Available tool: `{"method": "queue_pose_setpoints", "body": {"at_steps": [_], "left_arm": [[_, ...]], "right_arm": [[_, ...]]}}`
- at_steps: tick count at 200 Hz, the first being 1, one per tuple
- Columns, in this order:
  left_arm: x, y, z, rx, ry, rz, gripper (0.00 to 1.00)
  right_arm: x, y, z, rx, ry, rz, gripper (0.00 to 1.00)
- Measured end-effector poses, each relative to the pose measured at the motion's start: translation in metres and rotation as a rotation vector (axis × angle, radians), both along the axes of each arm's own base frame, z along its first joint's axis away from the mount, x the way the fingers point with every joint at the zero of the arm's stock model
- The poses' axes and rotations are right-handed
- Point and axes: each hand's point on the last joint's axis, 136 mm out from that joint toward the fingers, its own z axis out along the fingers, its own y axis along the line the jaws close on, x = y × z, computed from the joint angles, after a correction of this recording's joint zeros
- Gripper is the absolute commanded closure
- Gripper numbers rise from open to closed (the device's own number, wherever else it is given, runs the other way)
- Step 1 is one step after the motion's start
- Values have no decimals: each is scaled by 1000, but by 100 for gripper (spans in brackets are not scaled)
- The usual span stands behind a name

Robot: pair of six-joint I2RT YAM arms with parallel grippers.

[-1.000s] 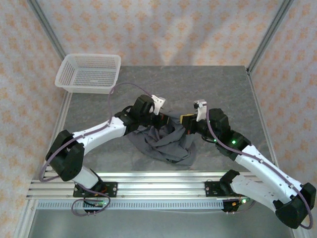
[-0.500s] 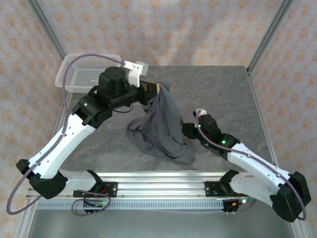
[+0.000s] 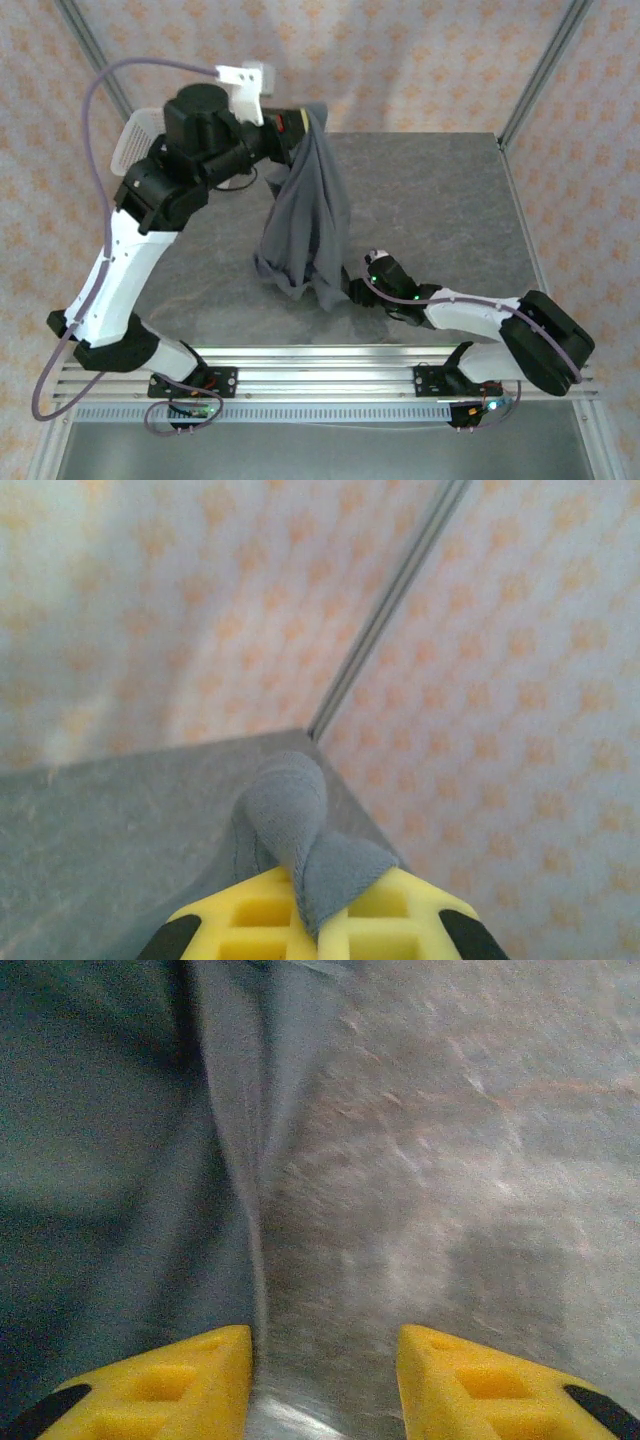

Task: Fold the inside-out t-shirt
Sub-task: Turn the T-shirt inside out at the center of the table.

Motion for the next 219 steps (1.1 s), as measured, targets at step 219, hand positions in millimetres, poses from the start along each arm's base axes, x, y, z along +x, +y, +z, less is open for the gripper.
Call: {"method": "queue_pose_setpoints", "body": {"at_steps": [219], "left_arm": [[-9,38,42,-34,-77,140,100]], "right_arm": [[85,71,29,-283,-308,144,40]]}}
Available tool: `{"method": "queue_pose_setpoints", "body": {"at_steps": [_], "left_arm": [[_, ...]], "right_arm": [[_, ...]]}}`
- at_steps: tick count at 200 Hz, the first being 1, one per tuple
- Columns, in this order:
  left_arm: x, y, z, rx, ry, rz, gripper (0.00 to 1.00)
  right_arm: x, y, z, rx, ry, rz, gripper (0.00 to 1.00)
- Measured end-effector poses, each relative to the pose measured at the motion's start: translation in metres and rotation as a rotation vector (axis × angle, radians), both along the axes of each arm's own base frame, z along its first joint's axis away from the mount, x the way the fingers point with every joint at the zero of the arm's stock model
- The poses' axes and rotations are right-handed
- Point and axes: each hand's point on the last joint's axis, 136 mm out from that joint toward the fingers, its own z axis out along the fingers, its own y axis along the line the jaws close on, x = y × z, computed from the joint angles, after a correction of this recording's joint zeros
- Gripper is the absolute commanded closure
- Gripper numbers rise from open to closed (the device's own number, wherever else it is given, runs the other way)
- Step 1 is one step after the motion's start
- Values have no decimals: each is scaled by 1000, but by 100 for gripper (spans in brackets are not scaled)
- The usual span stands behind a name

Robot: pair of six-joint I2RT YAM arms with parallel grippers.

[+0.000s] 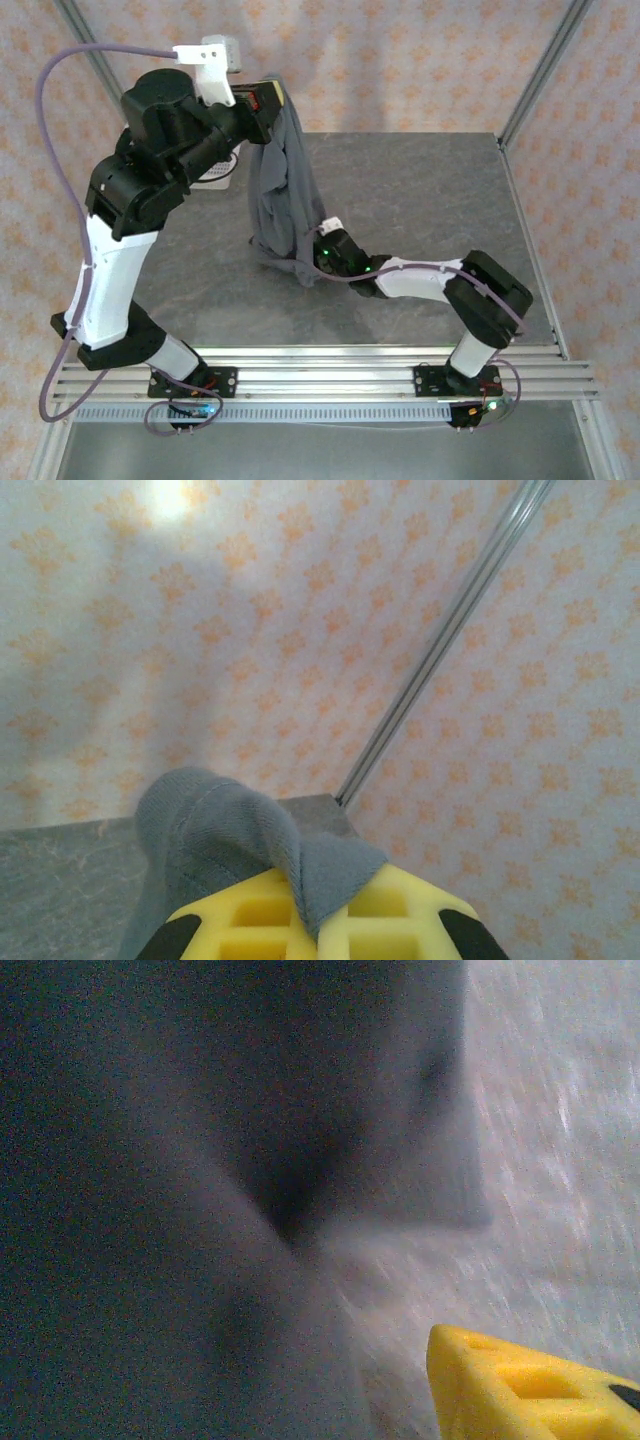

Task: Fold the inside-out t-shirt
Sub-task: Turn the T-shirt inside out at the center of the table.

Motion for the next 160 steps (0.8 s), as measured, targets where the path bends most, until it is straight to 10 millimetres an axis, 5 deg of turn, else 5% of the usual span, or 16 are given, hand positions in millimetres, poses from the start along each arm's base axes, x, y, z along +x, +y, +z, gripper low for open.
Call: {"method": "queue_pose_setpoints", "body": {"at_steps": [25,100,131,160], "left_arm": [[-11,14,13,-3,-41,28,100],[-31,47,31,3,-109,114,100],[-24,43,3,52,-53,118,100],[1,24,-56,108,72,112,100]], "right_arm": [[-10,-34,-16,-28,54,-60,34],[-22,-81,28,129,24,-185,29],[-44,-64,97,366,-36,-89,28],[-69,-30,167,558,-99,68,27]]}}
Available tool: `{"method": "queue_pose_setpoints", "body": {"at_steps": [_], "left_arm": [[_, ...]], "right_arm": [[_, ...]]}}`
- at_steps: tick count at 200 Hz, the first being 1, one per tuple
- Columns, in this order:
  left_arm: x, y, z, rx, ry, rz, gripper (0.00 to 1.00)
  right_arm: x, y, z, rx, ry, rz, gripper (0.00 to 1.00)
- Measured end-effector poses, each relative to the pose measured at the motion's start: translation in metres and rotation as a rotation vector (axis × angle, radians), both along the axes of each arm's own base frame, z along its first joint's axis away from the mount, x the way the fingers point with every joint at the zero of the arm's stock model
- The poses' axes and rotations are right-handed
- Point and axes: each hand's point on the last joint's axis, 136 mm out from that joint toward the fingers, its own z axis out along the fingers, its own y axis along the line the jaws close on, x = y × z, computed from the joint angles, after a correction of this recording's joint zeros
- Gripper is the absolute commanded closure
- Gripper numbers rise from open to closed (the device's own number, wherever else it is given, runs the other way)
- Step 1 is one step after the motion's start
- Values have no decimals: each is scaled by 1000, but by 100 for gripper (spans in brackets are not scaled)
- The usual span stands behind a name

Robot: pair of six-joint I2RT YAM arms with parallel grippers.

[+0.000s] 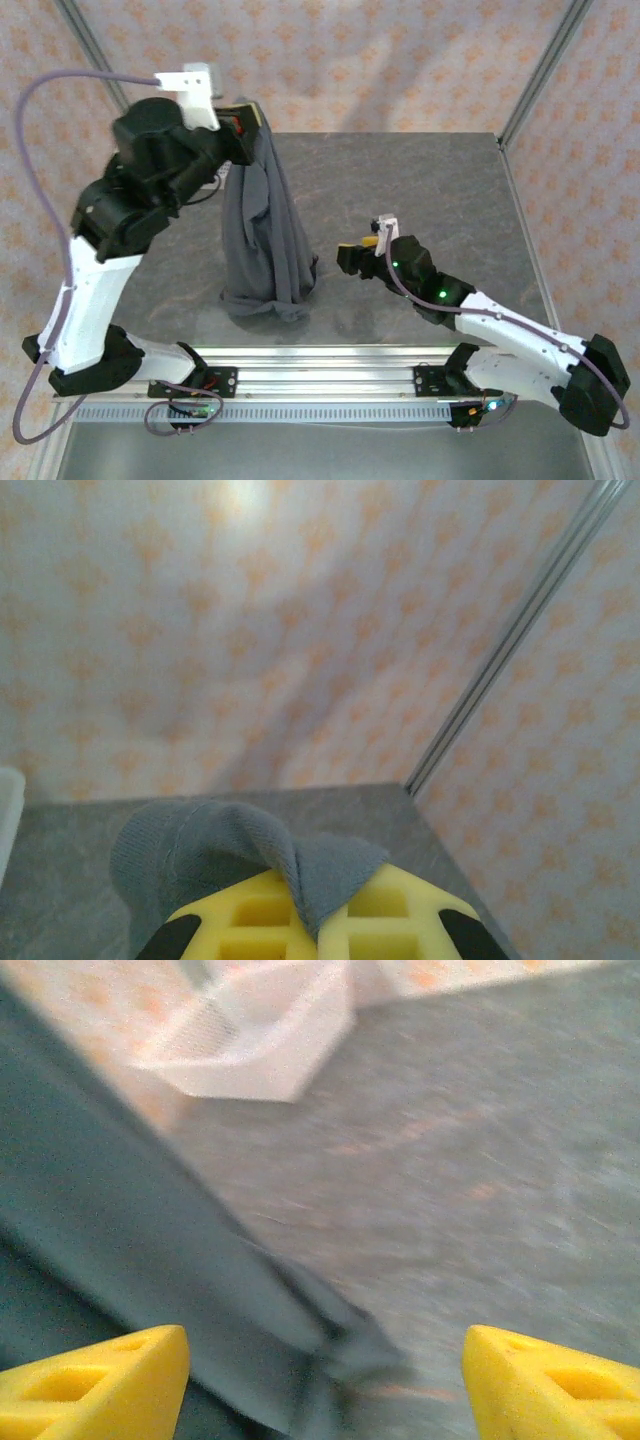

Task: Fold the inside-out t-shirt
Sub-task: Turn the T-shirt inside out at the center of the table.

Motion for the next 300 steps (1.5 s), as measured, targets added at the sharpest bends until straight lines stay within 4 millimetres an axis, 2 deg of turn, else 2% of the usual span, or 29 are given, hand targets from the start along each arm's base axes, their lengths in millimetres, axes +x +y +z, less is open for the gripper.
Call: {"method": "queue_pose_setpoints", "body": {"at_steps": [10,24,46,63,84,101,114,135,151,169,182,196,221,242,252,265,300], "left_arm": [[10,-9,-26,14,56,-7,100],[21,-23,-65,26,138,-22,100],[26,-35,-110,36,244,-44,100],[27,-37,-122,30,273,-45,100],[26,-35,-120,21,264,-40,100],[21,-29,-116,18,250,-27,100],[17,-21,-110,15,230,-11,100],[12,-8,-99,6,194,23,100],[9,5,-98,11,180,62,100],[12,17,-107,29,182,114,78],[17,26,-123,65,200,159,66],[23,36,-148,109,238,213,60],[30,58,-209,185,353,296,56],[28,74,-260,208,468,333,56],[23,78,-282,209,519,332,55],[10,73,-305,162,576,291,55],[-35,49,-343,-82,675,150,58]], "right_arm": [[-7,16,20,50,-25,55,27],[-12,36,37,88,-43,118,26],[-7,61,47,108,-54,157,26],[5,76,41,97,-37,150,27],[22,99,17,60,17,148,33],[30,108,-13,13,63,136,53],[34,108,-33,-34,82,122,77],[34,108,-43,-61,96,123,100],[32,110,-39,-51,89,140,100],[28,110,-35,-36,91,157,100],[24,108,-31,-20,92,164,100],[17,103,-26,-2,91,175,100],[2,88,-16,37,79,192,100],[-8,73,-15,53,71,184,100],[-12,67,-15,54,68,180,100],[-15,59,-16,52,66,171,100],[-20,49,-24,45,74,155,100]]}}
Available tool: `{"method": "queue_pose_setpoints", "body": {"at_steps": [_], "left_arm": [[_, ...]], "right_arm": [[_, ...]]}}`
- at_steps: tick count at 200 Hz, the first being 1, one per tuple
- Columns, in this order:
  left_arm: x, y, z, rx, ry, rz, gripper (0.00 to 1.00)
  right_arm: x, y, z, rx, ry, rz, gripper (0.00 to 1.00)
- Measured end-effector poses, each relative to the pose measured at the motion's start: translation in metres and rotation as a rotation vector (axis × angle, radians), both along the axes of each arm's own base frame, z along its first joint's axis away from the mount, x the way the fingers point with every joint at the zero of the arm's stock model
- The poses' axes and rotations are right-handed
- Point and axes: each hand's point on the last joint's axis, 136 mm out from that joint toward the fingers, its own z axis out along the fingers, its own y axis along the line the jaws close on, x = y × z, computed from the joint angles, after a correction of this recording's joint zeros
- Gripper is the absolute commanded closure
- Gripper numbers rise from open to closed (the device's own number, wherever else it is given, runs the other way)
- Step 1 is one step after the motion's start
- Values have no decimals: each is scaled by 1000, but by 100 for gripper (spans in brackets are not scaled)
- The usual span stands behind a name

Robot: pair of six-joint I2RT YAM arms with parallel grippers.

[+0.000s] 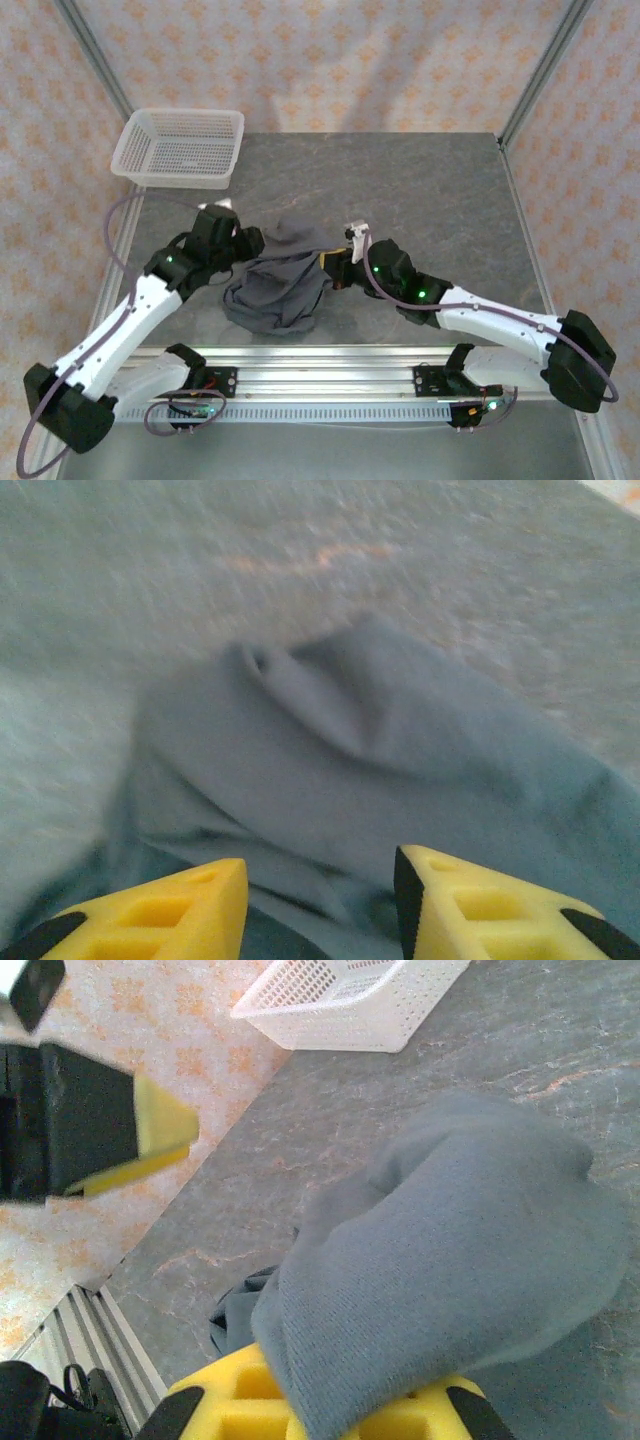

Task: Fold the inside-out t-shirt
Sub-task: Turn the T-shirt inside out at the center of the table.

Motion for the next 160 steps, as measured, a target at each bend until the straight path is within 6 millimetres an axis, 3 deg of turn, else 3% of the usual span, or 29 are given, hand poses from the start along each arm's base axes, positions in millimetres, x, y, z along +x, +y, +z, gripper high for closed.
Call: {"method": "queue_pose_setpoints", "body": {"at_steps": [12,30,41,65,91,107,117,142,160], "left_arm": [[-11,-9,-21,-74,54,-14,57],[-20,-20,-53,-156,143,-11,34],[-23,-25,-66,-187,174,-17,26],[-13,-32,-67,-208,162,-23,22],[3,-46,-71,-213,156,-67,2],[11,-54,-83,-217,189,-86,2],[13,-57,-92,-217,211,-90,11],[15,-59,-100,-221,236,-74,65],[23,-58,-92,-215,210,-61,81]], "right_arm": [[-1,-2,-6,-7,10,0,100],[-3,-2,-13,-15,24,2,100],[-4,0,-15,-16,30,13,100],[-7,4,-24,-32,56,40,100],[-8,5,-28,-36,76,43,100],[-8,5,-28,-27,87,37,100],[-8,5,-28,-21,93,34,100],[-12,2,-40,-31,118,34,98],[-21,-3,-66,-66,161,35,95]]}}
